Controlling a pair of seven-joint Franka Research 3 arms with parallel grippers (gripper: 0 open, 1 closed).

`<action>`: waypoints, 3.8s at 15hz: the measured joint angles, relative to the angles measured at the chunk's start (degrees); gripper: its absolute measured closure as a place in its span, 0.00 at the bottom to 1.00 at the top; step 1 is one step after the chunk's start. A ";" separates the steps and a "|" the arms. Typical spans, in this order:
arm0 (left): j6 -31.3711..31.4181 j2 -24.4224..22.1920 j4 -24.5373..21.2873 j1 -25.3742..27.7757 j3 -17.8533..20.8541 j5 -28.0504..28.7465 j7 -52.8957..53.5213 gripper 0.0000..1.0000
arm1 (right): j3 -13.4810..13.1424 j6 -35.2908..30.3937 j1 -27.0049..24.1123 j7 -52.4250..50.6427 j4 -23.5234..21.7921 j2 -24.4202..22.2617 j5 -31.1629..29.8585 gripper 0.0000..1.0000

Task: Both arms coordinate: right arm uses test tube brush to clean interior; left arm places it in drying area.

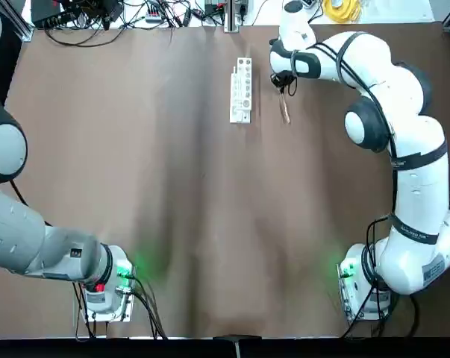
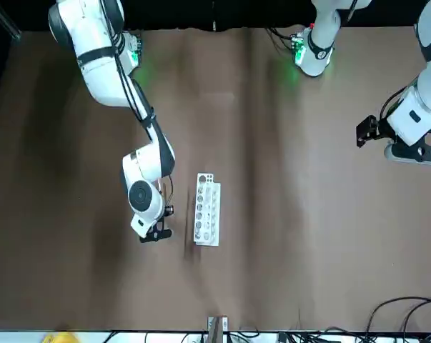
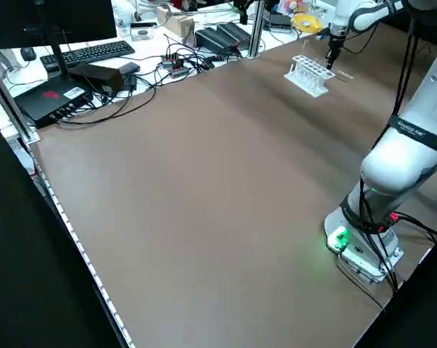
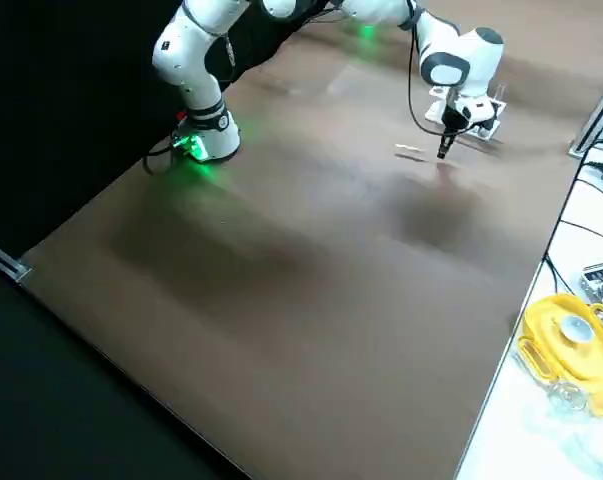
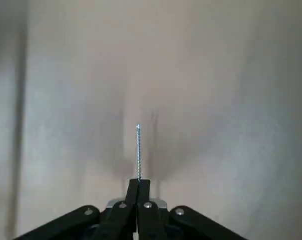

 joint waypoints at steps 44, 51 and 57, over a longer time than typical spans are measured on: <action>-1.26 0.33 -0.18 -0.19 -2.71 0.66 -0.40 0.00 | 3.51 -11.43 -9.21 -122.61 12.60 -6.03 73.68 0.98; -0.71 0.73 -0.21 -0.19 -2.71 0.66 -0.40 0.00 | 3.61 -17.51 -9.52 -131.91 10.65 -4.12 84.66 0.98; 0.00 0.97 -0.21 0.05 -2.69 0.67 -0.40 0.00 | 3.84 -17.59 -9.54 -133.51 9.22 -3.43 85.11 0.98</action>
